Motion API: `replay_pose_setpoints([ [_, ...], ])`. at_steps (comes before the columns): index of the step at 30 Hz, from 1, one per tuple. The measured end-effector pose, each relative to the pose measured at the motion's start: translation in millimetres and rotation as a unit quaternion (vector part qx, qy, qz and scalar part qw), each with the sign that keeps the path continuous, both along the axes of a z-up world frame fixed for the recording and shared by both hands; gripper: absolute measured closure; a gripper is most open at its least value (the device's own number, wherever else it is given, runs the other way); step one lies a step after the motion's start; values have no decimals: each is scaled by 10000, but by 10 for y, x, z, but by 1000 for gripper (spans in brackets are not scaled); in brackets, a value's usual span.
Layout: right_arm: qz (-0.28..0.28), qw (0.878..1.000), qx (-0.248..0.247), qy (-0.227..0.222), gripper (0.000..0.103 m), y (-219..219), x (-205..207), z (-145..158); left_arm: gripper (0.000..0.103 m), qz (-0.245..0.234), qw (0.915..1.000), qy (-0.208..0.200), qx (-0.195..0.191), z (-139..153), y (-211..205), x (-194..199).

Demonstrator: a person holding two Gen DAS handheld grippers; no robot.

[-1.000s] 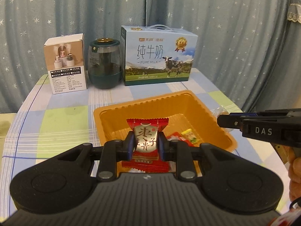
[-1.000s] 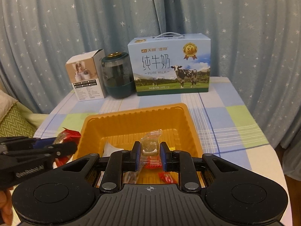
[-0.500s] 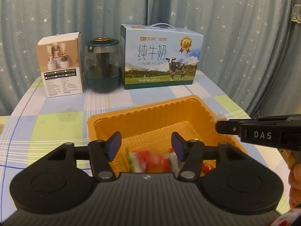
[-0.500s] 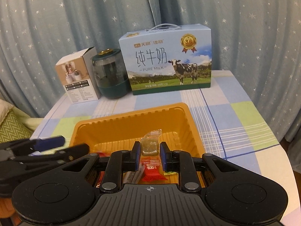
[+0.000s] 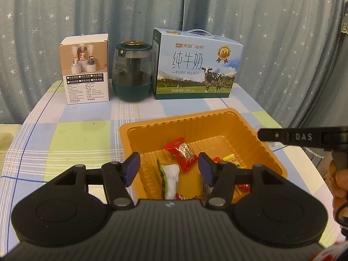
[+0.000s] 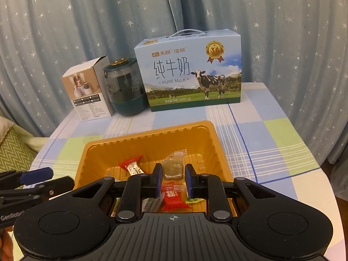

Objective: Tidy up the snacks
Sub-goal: 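Carry the date snack bag and caramel candy to the tray and release both, then withdraw both open tools toward the last two candies on the table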

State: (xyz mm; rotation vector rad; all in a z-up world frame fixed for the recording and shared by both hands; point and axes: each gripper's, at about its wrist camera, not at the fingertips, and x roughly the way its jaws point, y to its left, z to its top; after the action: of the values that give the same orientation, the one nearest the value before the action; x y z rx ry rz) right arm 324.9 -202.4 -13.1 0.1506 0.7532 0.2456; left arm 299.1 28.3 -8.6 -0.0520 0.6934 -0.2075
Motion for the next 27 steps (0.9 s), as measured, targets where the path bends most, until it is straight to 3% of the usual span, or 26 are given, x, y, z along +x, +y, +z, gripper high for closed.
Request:
replay_pose_setpoints([
  [1, 2, 10000, 36, -7, 80, -5, 0, 0, 47, 9, 10000, 2, -4, 0, 2, -16],
  [2, -8, 10000, 81, -2, 71, -14, -1, 2, 46, 15, 10000, 7, -15, 0, 9, -40],
  [3, -34, 9999, 123, -2, 61, -29, -6, 6, 46, 25, 10000, 17, -34, -1, 18, -66],
  [4, -74, 9998, 171, -30, 43, -50, -21, 15, 46, 37, 10000, 20, -54, -2, 30, -93],
  [13, -360, 9988, 344, -6, 41, -258, -297, 113, 41, 120, 9999, 46, -114, 5, 92, -466],
  [27, -544, 9972, 497, 85, 41, -301, -1359, 330, 36, 416, 9987, 109, -285, 202, 196, -1297],
])
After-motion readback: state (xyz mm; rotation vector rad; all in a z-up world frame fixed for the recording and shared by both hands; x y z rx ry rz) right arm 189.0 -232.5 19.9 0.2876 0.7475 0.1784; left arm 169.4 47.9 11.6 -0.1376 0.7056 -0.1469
